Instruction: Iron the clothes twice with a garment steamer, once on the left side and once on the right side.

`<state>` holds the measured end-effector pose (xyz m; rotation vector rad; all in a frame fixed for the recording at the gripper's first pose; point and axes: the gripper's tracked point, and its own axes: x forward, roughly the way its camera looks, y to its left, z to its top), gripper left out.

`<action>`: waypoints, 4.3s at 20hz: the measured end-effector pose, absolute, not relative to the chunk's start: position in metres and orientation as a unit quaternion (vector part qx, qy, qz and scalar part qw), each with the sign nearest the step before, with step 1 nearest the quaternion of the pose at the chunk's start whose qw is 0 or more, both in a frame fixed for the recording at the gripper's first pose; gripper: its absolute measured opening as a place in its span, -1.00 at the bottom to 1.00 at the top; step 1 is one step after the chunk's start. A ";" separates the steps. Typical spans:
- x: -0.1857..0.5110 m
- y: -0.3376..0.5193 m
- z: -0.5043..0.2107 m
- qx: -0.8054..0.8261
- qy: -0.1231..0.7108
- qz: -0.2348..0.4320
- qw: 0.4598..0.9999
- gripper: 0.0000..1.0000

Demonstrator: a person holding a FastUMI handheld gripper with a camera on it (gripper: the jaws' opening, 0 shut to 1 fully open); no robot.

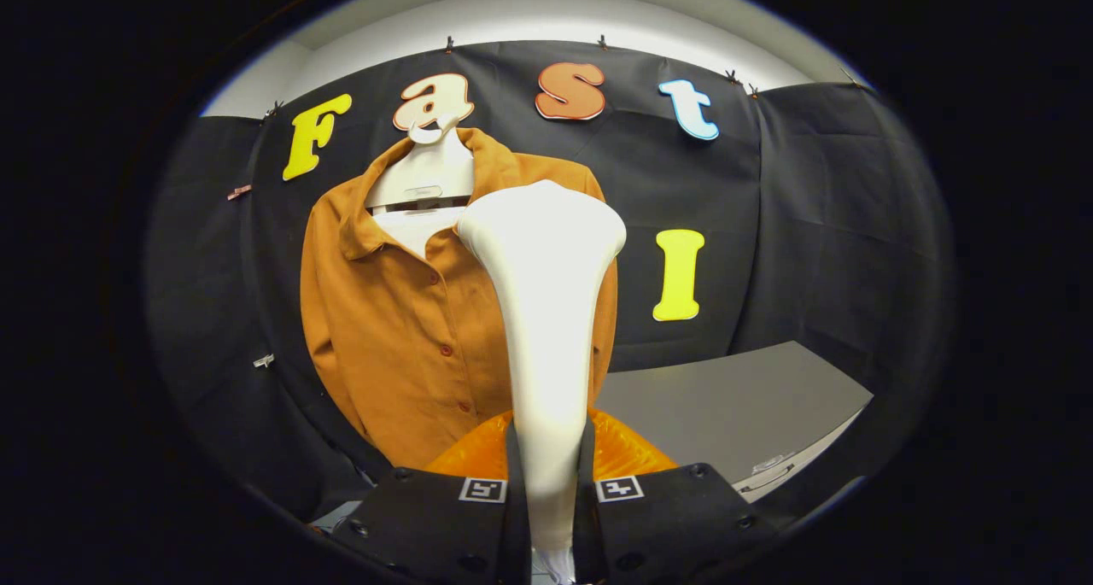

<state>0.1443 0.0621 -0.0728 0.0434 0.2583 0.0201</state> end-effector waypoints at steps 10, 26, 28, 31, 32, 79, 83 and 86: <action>0.179 0.093 -0.077 -0.014 0.101 -0.004 0.995 -0.55; 0.223 0.108 -0.158 -0.042 0.132 -0.010 0.990 -0.54; 0.224 0.109 -0.163 -0.041 0.131 -0.008 0.991 -0.54; 0.221 0.107 -0.173 -0.041 0.136 -0.007 0.990 -0.54; 0.220 0.106 -0.178 -0.041 0.139 -0.008 0.989 -0.54; 0.087 0.113 -0.236 -0.039 0.177 0.028 0.983 -0.54; 0.083 0.135 -0.193 -0.036 0.143 0.042 0.988 -0.54; 0.087 0.155 -0.168 -0.035 0.120 0.050 0.991 -0.54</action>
